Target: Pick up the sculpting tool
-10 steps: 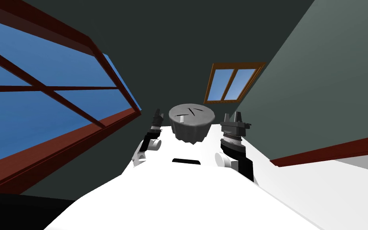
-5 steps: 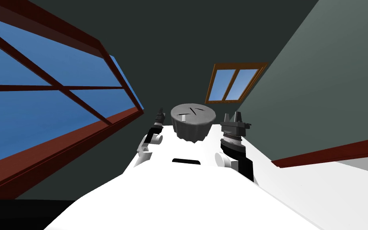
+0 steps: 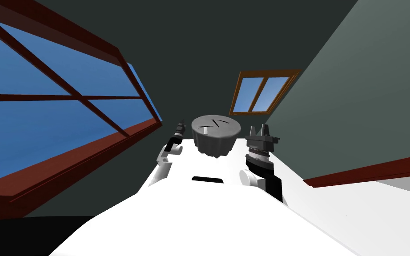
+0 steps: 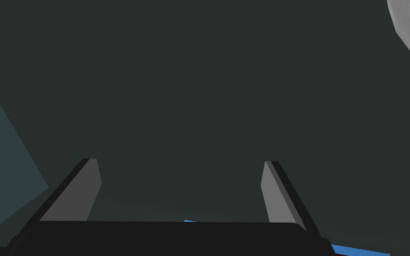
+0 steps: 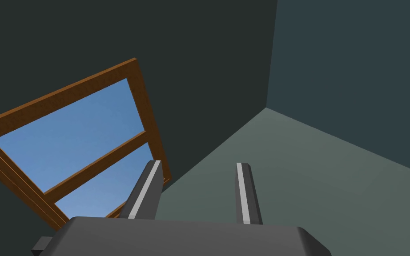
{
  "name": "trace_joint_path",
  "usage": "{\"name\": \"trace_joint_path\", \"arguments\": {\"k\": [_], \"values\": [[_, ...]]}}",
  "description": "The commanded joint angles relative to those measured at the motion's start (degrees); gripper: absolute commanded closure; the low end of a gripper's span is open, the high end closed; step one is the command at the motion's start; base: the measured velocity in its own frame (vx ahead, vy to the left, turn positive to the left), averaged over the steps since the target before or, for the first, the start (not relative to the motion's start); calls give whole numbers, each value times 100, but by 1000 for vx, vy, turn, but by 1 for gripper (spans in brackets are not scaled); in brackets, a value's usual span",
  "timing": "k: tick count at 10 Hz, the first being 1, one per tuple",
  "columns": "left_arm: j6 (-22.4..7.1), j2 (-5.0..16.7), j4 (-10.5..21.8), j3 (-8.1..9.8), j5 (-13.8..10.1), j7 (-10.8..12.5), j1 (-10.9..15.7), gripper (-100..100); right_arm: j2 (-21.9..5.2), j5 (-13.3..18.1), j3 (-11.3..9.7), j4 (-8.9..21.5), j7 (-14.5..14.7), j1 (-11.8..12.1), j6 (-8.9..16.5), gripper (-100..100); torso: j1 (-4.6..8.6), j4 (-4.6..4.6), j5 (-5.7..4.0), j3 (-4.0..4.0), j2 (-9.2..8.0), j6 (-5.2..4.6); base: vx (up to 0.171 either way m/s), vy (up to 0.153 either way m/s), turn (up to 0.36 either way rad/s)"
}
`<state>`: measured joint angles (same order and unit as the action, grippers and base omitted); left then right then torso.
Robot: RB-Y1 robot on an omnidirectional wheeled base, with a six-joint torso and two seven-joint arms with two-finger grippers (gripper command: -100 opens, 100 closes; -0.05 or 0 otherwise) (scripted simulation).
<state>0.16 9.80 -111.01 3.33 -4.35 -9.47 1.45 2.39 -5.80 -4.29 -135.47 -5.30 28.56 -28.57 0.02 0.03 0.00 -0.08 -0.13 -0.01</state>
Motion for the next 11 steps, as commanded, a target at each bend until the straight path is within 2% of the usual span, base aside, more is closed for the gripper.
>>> {"name": "trace_joint_path", "arguments": {"k": [1, 2, 3, 4, 6, 7, 8, 9, 10, 11], "values": [[-286, 23, 286, 66, 9, -30, 286, -100, 0, 0, 0, 0, 0, 0, 0, 0, 0, 0, 0, 0, 0, 0, -45, -10, 31], [-334, 23, 399, 66, 9, -30, 406, -100, 0, 0, 0, 0, 0, 0, 0, 0, 4, 0, -1, 0, -1, 1, -31, -10, 19], [-586, 59, 556, 135, 9, -43, 586, -100, 0, 0, 0, 0, 0, 0, 0, 0, 5, -1, -1, 1, 2, 1, -32, -10, 39], [-641, 59, 696, 135, 9, -43, 734, -100, 0, 0, 0, 0, 0, 0, 0, 0, 5, -1, -1, 2, 2, 1, -29, -9, 22], [-951, 102, 1042, 204, 8, -52, 1041, -100, 0, 0, 0, 0, 0, 0, 0, 0, 9, -1, -2, 2, 2, 1, -31, -23, 27], [-951, 102, 1042, 204, 8, -52, 1070, -100, 0, 0, 0, 0, 0, 0, 0, 0, 11, -1, -3, 3, 5, 0, -6, -10, -7], [-1221, 152, 1262, 274, 5, -56, 1285, -100, 0, 0, 0, 0, 0, 0, 0, 0, 7, -2, -2, 5, 10, 1, -16, -19, 29], [-1262, 152, 1386, 274, 5, -56, 1409, -100, 0, 0, 0, 0, 0, 0, 0, 0, 9, -2, -2, 5, 9, 1, -18, -23, 20], [-1504, 211, 1552, 344, 1, -55, 1593, -100, 0, 0, 0, 0, 0, 0, 0, 0, 10, -2, -2, 5, 9, 1, -24, -38, 32], [-1573, 211, 1751, 344, 1, -55, 1750, -100, 0, 0, 0, 0, 0, 0, 0, 0, 15, -2, -3, 5, 8, 1, -14, -35, 17]]}}
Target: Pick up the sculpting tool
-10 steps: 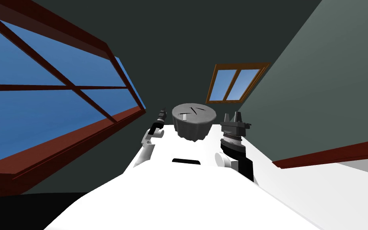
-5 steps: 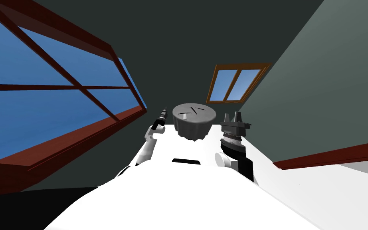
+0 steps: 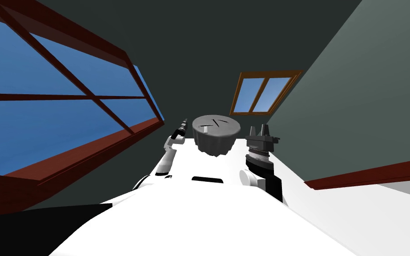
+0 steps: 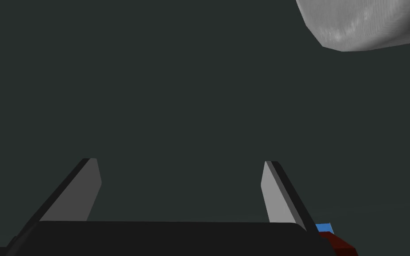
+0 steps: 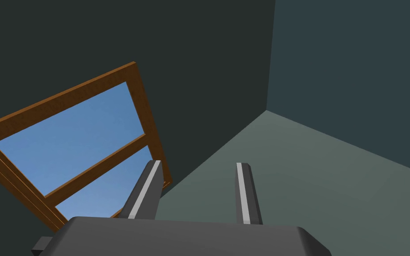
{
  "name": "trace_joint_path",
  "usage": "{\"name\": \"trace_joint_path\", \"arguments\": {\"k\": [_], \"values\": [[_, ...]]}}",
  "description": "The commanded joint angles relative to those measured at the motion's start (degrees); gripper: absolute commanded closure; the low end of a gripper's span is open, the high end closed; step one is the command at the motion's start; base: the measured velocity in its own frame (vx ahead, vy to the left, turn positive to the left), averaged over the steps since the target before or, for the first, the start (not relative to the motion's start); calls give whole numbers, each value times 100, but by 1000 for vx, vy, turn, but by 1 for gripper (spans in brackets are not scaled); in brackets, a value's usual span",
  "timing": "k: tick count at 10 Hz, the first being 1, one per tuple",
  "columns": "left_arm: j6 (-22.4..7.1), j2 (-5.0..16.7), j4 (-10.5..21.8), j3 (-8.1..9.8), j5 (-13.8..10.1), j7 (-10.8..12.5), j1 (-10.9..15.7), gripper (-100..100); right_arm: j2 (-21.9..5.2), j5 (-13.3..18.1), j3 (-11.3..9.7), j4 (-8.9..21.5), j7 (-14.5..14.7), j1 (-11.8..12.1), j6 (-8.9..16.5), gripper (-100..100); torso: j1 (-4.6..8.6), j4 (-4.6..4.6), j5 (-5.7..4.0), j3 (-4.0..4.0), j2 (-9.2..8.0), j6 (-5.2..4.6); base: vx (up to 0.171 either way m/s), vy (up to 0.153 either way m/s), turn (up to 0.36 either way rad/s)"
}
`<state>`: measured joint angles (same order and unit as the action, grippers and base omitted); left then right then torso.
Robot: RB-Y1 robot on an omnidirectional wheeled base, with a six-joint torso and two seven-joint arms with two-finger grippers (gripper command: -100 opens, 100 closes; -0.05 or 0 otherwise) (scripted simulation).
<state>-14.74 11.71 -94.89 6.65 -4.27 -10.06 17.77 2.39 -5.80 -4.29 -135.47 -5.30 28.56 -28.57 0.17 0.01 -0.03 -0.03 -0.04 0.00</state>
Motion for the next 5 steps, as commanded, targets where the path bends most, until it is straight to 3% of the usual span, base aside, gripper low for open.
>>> {"name": "trace_joint_path", "arguments": {"k": [1, 2, 3, 4, 5], "values": [[-286, 87, 286, 82, -13, 10, 286, -100, 0, 0, 0, 0, 0, 0, 0, 0, 0, 0, 0, 0, 0, 0, -8, -42, 23], [-392, 87, 436, 82, -13, 10, 459, -100, 0, 0, 0, 0, 0, 0, 0, 0, 3, 0, 0, 1, 2, 0, -10, -44, 19], [-392, 87, 514, 82, -13, 10, 461, -100, 0, 0, 0, 0, 0, 0, 0, 0, 4, -1, -1, 1, 2, 0, -7, -25, -1], [-692, 163, 693, 152, -21, 21, 712, -100, 0, 0, 0, 0, 0, 0, 0, 0, -2, -1, 0, 1, 2, 0, -8, -47, 19], [-698, 163, 862, 152, -21, 21, 805, -100, 0, 0, 0, 0, 0, 0, 0, 0, 4, -1, -1, 2, 3, 0, -9, -48, 19]]}}
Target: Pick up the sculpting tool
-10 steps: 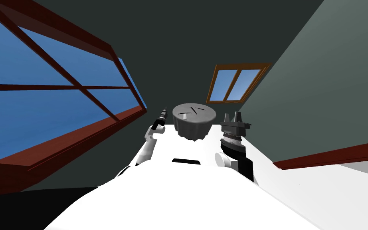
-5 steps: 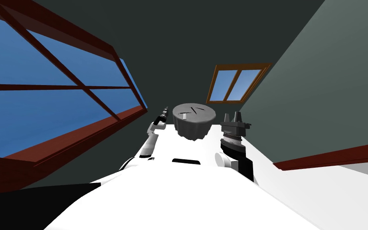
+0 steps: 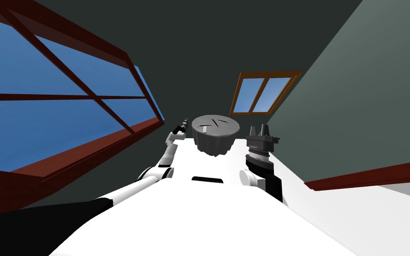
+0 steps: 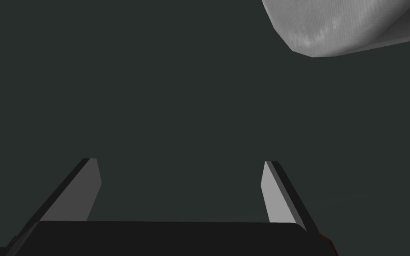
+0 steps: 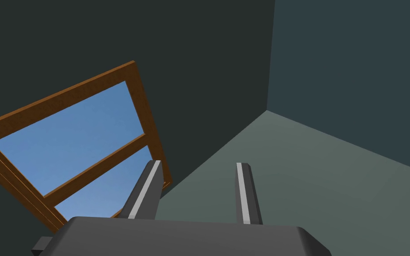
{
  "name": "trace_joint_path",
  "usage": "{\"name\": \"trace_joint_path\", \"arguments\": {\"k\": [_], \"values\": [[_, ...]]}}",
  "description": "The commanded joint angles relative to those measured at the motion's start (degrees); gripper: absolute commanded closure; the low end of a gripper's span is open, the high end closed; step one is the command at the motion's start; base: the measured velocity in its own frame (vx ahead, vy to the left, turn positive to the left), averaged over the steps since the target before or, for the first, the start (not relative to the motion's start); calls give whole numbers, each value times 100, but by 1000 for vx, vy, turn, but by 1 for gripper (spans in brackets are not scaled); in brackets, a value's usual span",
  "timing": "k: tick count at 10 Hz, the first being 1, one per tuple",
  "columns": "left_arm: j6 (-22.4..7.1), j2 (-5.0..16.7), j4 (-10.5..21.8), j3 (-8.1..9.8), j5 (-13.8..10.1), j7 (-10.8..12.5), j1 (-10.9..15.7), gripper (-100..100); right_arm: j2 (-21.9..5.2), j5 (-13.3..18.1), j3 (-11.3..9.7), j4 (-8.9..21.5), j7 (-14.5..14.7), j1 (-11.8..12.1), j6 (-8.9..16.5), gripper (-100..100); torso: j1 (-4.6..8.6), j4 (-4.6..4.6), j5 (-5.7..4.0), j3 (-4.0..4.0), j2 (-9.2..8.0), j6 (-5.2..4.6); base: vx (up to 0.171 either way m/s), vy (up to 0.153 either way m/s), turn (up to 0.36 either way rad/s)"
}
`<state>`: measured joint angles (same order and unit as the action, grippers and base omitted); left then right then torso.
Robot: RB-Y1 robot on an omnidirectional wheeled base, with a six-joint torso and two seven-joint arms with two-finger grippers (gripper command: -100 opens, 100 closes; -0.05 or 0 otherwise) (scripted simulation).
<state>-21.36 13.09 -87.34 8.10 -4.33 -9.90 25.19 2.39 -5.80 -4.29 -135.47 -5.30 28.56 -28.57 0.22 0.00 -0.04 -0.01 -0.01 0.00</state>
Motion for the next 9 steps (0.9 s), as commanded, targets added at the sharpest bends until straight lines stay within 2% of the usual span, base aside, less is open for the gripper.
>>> {"name": "trace_joint_path", "arguments": {"k": [1, 2, 3, 4, 5, 8, 9], "values": [[-286, 110, 286, 75, -24, 20, 286, -100, 0, 0, 0, 0, 0, 0, 0, 0, 0, 0, 0, 0, 0, 0, -1, -66, 21], [-338, 110, 446, 75, -24, 20, 404, -100, 0, 0, 0, 0, 0, 0, 0, 0, 6, 0, -1, 1, 2, 0, -1, -56, 14], [-338, 110, 543, 75, -24, 20, 404, -100, 0, 0, 0, 0, 0, 0, 0, 0, 3, 0, -1, 1, 3, 0, -3, -23, -3], [-609, 204, 713, 142, -35, 40, 624, -100, 0, 0, 0, 0, 0, 0, 0, 0, -6, -1, 1, 1, 1, 0, -3, -47, 17], [-634, 204, 928, 142, -35, 40, 742, -100, 0, 0, 0, 0, 0, 0, 0, 0, -1, 0, 0, 1, 3, 0, 0, -61, 15], [-1127, 419, 1490, 272, -60, 92, 1289, -100, 0, 0, 0, 0, 0, 0, 0, 0, 9, -1, -2, 3, 6, 0, 7, -80, 11], [-1204, 419, 1622, 272, -60, 92, 1400, -100, 0, 0, 0, 0, 0, 0, 0, 0, 16, -1, -4, 2, 4, 0, 3, -80, 13]]}}
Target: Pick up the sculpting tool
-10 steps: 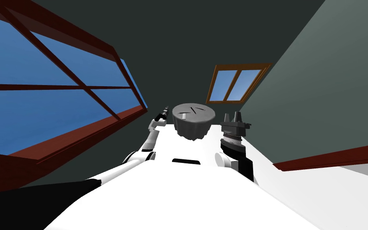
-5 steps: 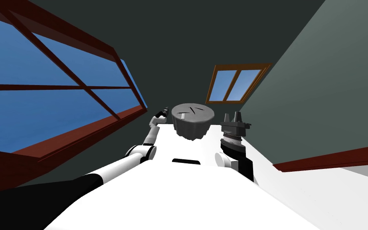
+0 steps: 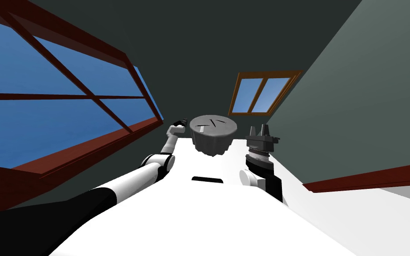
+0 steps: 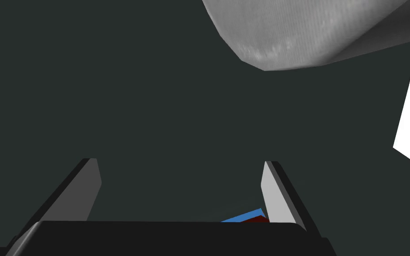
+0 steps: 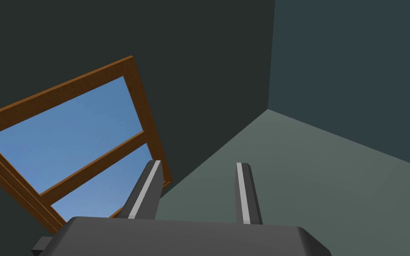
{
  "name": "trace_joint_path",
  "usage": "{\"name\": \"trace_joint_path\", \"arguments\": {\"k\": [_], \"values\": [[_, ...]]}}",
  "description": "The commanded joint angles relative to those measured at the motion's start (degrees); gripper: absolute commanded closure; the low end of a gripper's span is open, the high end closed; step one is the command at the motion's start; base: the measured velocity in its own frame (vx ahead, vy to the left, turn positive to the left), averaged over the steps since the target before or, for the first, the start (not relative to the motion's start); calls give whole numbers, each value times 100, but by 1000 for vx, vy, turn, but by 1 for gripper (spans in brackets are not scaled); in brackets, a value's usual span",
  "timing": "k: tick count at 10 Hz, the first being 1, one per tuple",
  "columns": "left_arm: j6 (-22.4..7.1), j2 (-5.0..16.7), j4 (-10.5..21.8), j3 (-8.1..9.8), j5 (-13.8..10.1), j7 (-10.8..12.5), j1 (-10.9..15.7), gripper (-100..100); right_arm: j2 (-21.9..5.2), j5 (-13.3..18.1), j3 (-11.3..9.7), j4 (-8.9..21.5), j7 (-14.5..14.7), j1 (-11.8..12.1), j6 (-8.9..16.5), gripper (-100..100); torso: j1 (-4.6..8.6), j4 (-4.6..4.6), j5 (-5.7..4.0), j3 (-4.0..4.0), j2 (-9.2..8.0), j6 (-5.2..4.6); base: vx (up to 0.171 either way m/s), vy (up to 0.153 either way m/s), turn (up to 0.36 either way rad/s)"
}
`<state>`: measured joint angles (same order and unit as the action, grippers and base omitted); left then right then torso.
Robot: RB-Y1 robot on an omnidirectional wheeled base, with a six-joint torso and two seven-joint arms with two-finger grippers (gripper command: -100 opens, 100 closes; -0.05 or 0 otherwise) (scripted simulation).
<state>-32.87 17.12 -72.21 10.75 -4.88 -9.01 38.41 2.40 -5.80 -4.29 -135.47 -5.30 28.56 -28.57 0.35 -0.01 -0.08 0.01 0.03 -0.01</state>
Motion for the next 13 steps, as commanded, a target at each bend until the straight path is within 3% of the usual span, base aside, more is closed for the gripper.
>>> {"name": "trace_joint_path", "arguments": {"k": [1, 2, 4, 5, 7, 8, 10, 11, 13], "values": [[-53, 15, 257, 8, -5, 3, 79, -100, 0, 0, 0, 0, 0, 0, 0, 0, 0, 0, 0, 0, 0, 0, 6, -34, -2], [-325, 133, 439, 70, -19, 34, 346, -100, 0, 0, 0, 0, 0, 0, 0, 0, -15, -1, 4, 0, 0, 1, 5, -55, 5], [-325, 133, 670, 70, -19, 34, 396, -100, 0, 0, 0, 0, 0, 0, 0, 0, -8, -1, 2, 2, 3, 1, 16, -51, 5], [-586, 255, 811, 130, -34, 68, 630, -100, 0, 0, 0, 0, 0, 0, 0, 0, -16, -2, 4, 2, 3, 2, 25, -71, 1], [-586, 255, 1082, 130, -34, 68, 703, -100, 0, 0, 0, 0, 0, 0, 0, 0, -4, -2, 1, 4, 6, 1, 13, -58, 5], [-835, 379, 1245, 187, -50, 105, 946, -100, 0, 0, 0, 0, 0, 0, 0, 0, -15, -2, 4, 1, 1, 2, 16, -73, -4], [-835, 379, 1489, 187, -50, 105, 997, -100, 0, 0, 0, 0, 0, 0, 0, 0, -3, -2, 1, 3, 4, 1, 14, -59, 5], [-1071, 502, 1634, 242, -67, 143, 1249, -100, 0, 0, 0, 0, 0, 0, 0, 0, -15, -2, 4, 2, 2, 2, 20, -64, -8], [-1071, 502, 1888, 242, -67, 143, 1275, -100, 0, 0, 0, 0, 0, 0, 0, 0, -7, -2, 2, 4, 6, 1, 21, -56, 4]]}}
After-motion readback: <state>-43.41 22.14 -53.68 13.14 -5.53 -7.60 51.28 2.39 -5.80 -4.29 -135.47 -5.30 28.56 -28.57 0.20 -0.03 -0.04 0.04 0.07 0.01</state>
